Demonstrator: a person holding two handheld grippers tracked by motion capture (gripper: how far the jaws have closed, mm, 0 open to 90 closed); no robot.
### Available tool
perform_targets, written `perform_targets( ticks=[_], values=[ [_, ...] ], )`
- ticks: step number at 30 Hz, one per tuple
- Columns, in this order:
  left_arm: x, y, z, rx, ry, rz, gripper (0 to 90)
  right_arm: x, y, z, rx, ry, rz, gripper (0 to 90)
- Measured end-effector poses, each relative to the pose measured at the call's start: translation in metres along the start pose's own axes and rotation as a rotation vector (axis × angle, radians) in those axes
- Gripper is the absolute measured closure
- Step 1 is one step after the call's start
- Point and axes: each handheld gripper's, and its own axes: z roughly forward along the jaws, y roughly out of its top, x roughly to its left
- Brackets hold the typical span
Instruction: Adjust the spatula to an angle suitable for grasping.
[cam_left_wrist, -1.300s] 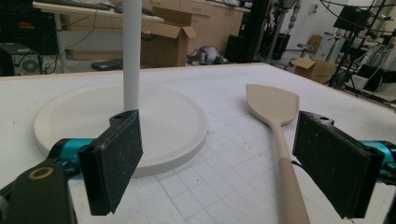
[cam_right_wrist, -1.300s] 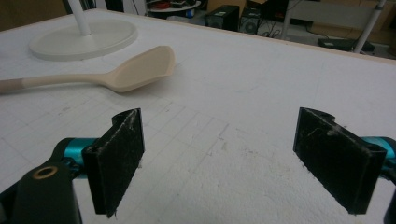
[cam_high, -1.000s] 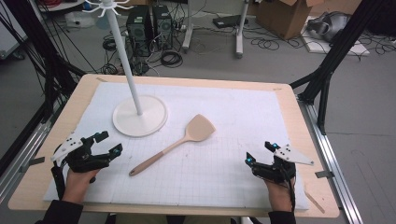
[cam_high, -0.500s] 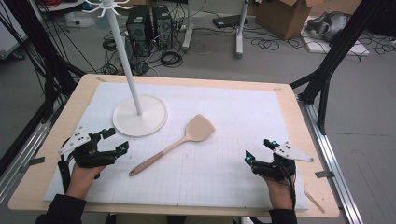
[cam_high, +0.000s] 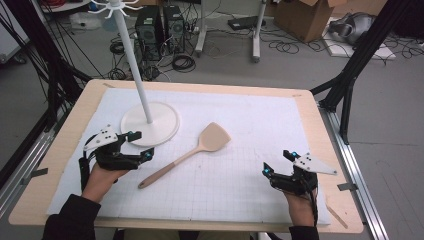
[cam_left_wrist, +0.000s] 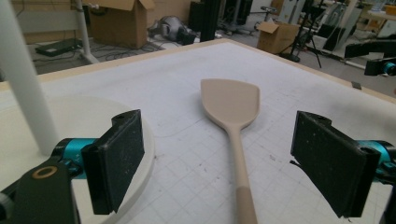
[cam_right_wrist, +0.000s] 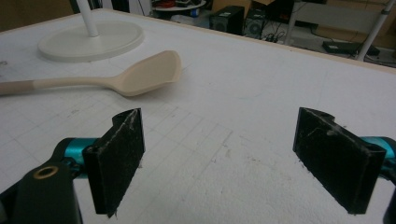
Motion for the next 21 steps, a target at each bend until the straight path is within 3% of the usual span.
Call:
perform_targets(
  ticks=[7, 12, 16, 21],
  values=[
    [-0.008, 0.007, 0.021, 0.05, -0.052, 0.021, 20.7, 0.001, 0.0, 0.002, 0.0, 0.003, 0.005, 15.4],
    [-0.01, 0.011, 0.037, 0.107, -0.064, 0.017, 23.1, 0.0, 0.0, 0.002, -0.002, 0.002, 0.004, 15.4],
    [-0.012, 0.01, 0.056, 0.194, -0.091, 0.022, 28.3, 0.001, -0.001, 0.003, 0.001, 0.005, 0.005, 15.4],
    [-0.015, 0.007, 0.072, 0.263, -0.1, 0.029, 31.4, 0.0, -0.002, 0.003, 0.006, 0.004, 0.01, 15.5]
  ],
)
